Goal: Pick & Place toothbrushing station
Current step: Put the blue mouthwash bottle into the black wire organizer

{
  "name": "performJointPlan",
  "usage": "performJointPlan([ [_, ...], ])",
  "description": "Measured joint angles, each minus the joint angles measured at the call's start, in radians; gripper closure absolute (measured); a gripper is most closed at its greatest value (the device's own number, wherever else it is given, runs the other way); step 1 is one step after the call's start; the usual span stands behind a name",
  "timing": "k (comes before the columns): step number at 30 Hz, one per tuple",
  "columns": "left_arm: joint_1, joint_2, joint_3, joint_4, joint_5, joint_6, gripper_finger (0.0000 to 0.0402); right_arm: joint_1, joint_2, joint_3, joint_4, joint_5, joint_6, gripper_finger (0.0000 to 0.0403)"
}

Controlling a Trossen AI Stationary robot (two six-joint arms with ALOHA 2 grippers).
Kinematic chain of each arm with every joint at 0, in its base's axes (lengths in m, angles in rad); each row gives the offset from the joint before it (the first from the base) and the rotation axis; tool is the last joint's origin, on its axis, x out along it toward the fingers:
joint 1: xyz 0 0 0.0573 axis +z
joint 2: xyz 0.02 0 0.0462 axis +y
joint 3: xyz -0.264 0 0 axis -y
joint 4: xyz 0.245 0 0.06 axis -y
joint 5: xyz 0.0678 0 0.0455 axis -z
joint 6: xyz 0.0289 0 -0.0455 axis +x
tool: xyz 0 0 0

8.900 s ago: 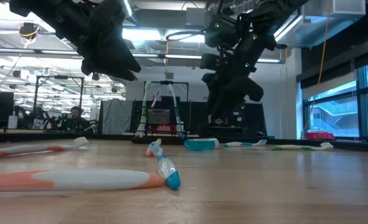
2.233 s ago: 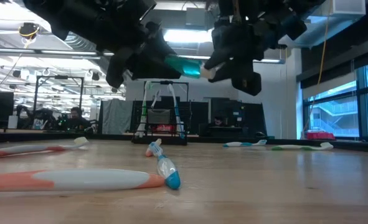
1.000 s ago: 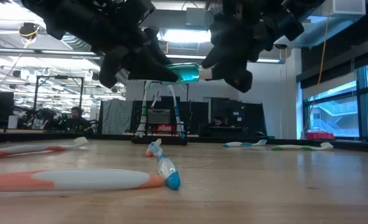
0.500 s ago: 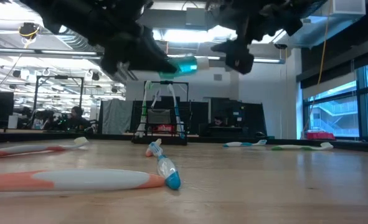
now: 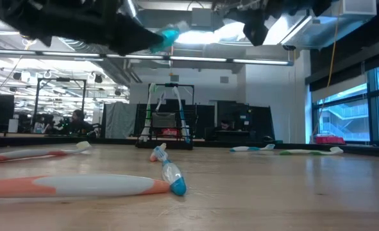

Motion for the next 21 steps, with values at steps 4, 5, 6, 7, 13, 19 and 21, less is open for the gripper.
performJointPlan([
  [4,0.029,0.001,-0.092,0.202,0.03,-0.038,0.0314,0.001,0.004,0.0,0.001,0.099,-0.102,0.0183],
  [5,0.032,0.006,-0.108,0.243,0.028,-0.049,0.0314,0.001,0.009,0.0,0.003,0.146,-0.139,0.0183],
  [6,0.035,0.012,-0.121,0.279,0.02,-0.058,0.0314,0.0,0.014,0.0,-0.001,0.201,-0.176,0.0183],
  [7,0.036,0.015,-0.133,0.307,0.016,-0.067,0.0314,0.0,0.023,0.0,0.004,0.25,-0.208,0.0183],
  [13,0.041,0.039,-0.181,0.483,0.011,-0.098,0.0314,0.0,0.094,0.0,0.092,0.391,-0.379,0.0183],
  [19,0.041,0.097,-0.192,0.656,0.045,-0.137,0.0313,0.008,0.225,0.0,0.281,0.352,-0.533,0.0183],
  [21,0.041,0.12,-0.192,0.672,0.031,-0.14,0.0313,0.01,0.256,0.0,0.346,0.336,-0.594,0.0183],
])
